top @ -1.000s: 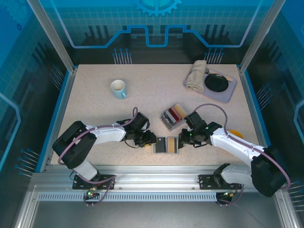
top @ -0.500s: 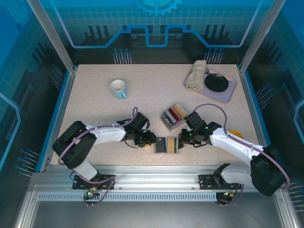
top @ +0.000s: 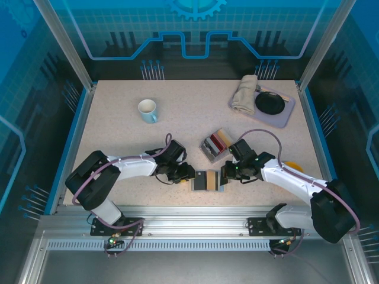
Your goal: Put the credit cards into the card holder
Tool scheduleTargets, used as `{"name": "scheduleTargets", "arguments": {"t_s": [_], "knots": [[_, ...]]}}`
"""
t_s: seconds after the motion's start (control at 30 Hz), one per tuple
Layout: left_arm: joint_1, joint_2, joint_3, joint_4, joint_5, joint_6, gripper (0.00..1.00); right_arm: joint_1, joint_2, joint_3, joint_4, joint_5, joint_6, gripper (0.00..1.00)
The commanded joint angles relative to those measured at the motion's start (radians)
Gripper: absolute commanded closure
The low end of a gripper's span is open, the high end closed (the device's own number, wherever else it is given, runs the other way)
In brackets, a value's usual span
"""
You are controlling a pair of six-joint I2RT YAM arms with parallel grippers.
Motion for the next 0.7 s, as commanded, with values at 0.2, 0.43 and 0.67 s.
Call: {"name": "scheduleTargets", "arguments": {"t_s": [0.2,0.43,0.67], "knots": [[-0.007,-0.013,-0.008,-0.001,0.003,-0.016,0.64,0.010,-0.019,0.019,-0.078,0.050,-0.048,0.95],[-0.007,-0.009,-0.008,0.003,0.006,-0.018,0.64,0.033,0.057,0.004,0.021,-0.015,-0.034,0.95],[-0.007,-0.004,-0.014,0.004,0.003,-0.020,0.65,0.037,0.027,-0.013,0.131,-0.075,0.013,0.95]]}}
